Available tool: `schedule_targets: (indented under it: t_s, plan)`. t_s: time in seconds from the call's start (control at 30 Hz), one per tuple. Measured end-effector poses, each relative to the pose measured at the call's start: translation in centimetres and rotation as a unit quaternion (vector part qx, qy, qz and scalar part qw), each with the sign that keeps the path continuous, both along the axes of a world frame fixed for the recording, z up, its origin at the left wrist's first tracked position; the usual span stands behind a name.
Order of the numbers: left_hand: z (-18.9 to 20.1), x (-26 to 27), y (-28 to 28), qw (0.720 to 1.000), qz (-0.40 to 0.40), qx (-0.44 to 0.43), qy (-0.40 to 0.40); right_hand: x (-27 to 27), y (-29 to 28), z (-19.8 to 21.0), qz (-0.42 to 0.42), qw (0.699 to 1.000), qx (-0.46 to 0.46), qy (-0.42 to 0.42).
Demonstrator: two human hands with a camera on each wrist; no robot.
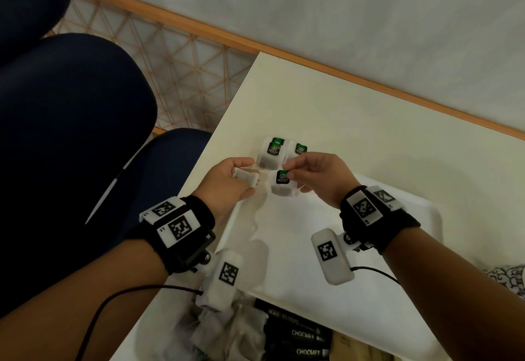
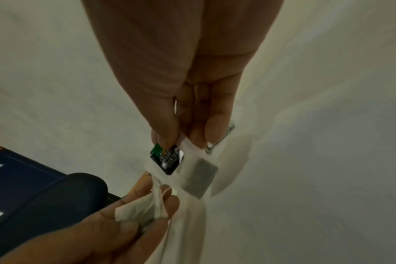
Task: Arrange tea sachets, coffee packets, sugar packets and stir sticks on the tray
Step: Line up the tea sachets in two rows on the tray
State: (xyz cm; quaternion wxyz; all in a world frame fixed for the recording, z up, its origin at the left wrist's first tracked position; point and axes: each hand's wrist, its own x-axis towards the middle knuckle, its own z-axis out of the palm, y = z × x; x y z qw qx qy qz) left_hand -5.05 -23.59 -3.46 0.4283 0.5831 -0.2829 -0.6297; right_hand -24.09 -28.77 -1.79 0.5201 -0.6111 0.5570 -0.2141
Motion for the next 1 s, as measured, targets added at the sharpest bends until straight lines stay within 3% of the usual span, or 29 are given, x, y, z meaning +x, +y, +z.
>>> schedule_targets:
  t_s: [0.3,0.53,0.67,0.73,0.87,1.0]
  plan:
    - [0.1,-0.3,0.0,1.000,-0.019,-0.004,0.023,-1.0,-2.7,-1.4,-0.118,0.990,-0.040,0.060]
    - [0.2,-0.6,0.1,0.999,-0.023,0.010,0.034,-1.6,-3.5,-2.3,-0.133,0.985,-0.056,0.095]
    - [0.4,-0.9,0.3,0.998,-0.036,0.011,0.041,-1.5,-3.0,-1.9,-0.134,0.974,-0.127,0.133]
    - [0.4,-1.0,0.3,0.999,-0.033,0.012,0.041,-0.8,-2.1,-1.1,-0.107,0.981,-0.129,0.101]
    - [0.6,-1.3,0.3,0.999,-0.032,-0.001,0.041,1.1,0.6,0.4,0.065,0.994,-0.054,0.069]
    - [0.9,-1.3,0.4,0.998,-0.036,-0.012,0.039,1.7,1.7,0.5,0.079,0.990,-0.084,0.085]
